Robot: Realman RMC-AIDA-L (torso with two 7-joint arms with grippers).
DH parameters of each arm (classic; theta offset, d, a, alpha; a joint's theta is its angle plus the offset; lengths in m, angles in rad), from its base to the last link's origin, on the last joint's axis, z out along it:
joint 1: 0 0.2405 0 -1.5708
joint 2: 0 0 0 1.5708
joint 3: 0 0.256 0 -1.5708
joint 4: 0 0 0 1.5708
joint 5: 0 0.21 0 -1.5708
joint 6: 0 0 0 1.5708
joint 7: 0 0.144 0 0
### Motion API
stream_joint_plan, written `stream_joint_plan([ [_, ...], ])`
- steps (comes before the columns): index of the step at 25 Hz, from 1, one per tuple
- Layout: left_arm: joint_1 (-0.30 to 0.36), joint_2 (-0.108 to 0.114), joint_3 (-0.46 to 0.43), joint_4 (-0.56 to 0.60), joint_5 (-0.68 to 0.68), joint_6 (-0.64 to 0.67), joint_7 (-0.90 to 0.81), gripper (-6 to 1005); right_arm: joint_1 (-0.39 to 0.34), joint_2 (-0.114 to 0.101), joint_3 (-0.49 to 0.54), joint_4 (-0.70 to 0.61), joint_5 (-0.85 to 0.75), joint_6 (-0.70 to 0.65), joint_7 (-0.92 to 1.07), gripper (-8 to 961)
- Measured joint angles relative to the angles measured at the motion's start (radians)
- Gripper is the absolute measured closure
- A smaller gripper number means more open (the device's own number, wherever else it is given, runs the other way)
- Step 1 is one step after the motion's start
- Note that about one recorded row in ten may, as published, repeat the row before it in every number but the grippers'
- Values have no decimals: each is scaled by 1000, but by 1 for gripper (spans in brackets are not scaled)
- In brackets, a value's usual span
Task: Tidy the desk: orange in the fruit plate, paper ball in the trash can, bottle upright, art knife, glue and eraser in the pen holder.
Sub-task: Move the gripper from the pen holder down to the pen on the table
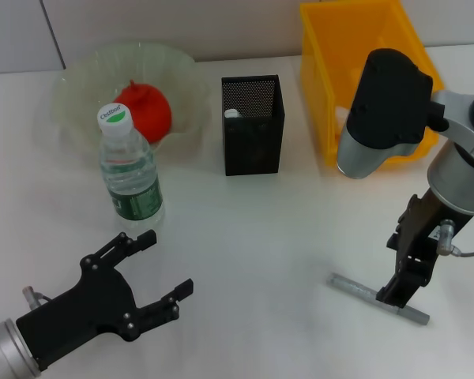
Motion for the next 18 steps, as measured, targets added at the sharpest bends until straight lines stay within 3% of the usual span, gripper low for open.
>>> stream_joint_plan([
  [18, -5, 9, 64, 10, 16, 11, -34, 137, -9, 2, -36, 44, 24, 78, 43, 162],
])
